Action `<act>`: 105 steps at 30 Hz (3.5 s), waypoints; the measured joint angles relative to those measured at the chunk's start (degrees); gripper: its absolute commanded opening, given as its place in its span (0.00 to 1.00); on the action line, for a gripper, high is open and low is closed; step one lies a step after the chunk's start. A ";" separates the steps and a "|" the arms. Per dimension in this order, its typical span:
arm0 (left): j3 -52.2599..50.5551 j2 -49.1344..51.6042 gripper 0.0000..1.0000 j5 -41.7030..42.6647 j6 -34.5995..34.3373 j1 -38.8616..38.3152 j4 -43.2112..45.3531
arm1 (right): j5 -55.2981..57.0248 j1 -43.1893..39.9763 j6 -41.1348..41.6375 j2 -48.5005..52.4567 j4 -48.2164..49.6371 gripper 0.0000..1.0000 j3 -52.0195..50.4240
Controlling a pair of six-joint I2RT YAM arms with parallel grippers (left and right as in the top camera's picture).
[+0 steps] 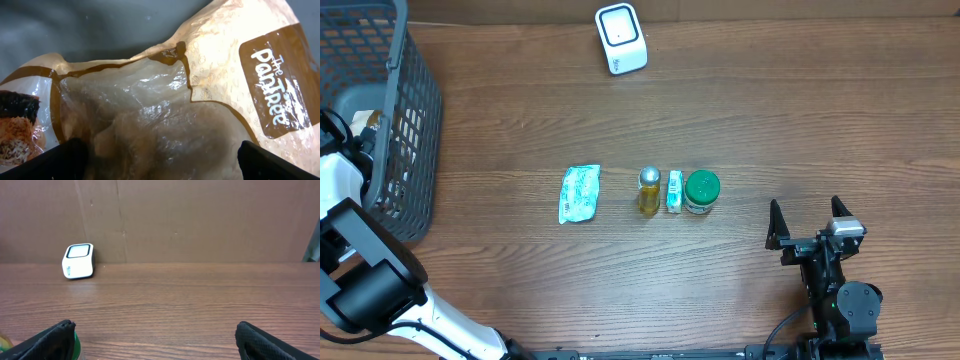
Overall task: Scan the item barcode
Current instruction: 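Reach into the basket and grasp the brown PanTree bag, then lift the PanTree bag out and carry it left of the wipes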
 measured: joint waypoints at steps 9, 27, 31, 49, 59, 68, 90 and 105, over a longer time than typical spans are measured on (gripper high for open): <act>-0.02 0.00 1.00 -0.31 9.77 -0.33 -2.99 | 0.00 0.00 -0.02 0.00 0.02 1.00 0.00; 3.02 -0.33 0.51 -1.95 18.86 -0.37 -13.40 | 0.00 0.00 0.00 0.00 0.07 1.00 0.00; 7.63 0.11 0.52 -1.97 18.91 -0.35 -20.20 | 0.02 0.00 0.00 0.00 0.04 1.00 0.00; 21.42 0.85 0.99 -1.86 31.01 -0.35 -26.43 | 0.00 0.00 0.00 0.00 0.02 1.00 0.00; 20.04 8.00 1.00 -0.11 39.82 -0.28 -25.57 | 0.02 0.00 0.02 0.00 0.02 1.00 0.00; 19.96 11.10 0.99 3.82 41.57 1.22 -25.57 | 0.00 0.00 0.00 0.00 0.02 1.00 0.00; 27.87 15.65 0.33 9.62 40.48 1.64 -36.09 | -0.02 0.00 0.00 0.00 0.02 1.00 0.00; 55.87 8.09 0.27 9.68 29.79 1.62 -46.34 | -0.02 0.00 0.00 0.00 0.02 1.00 0.00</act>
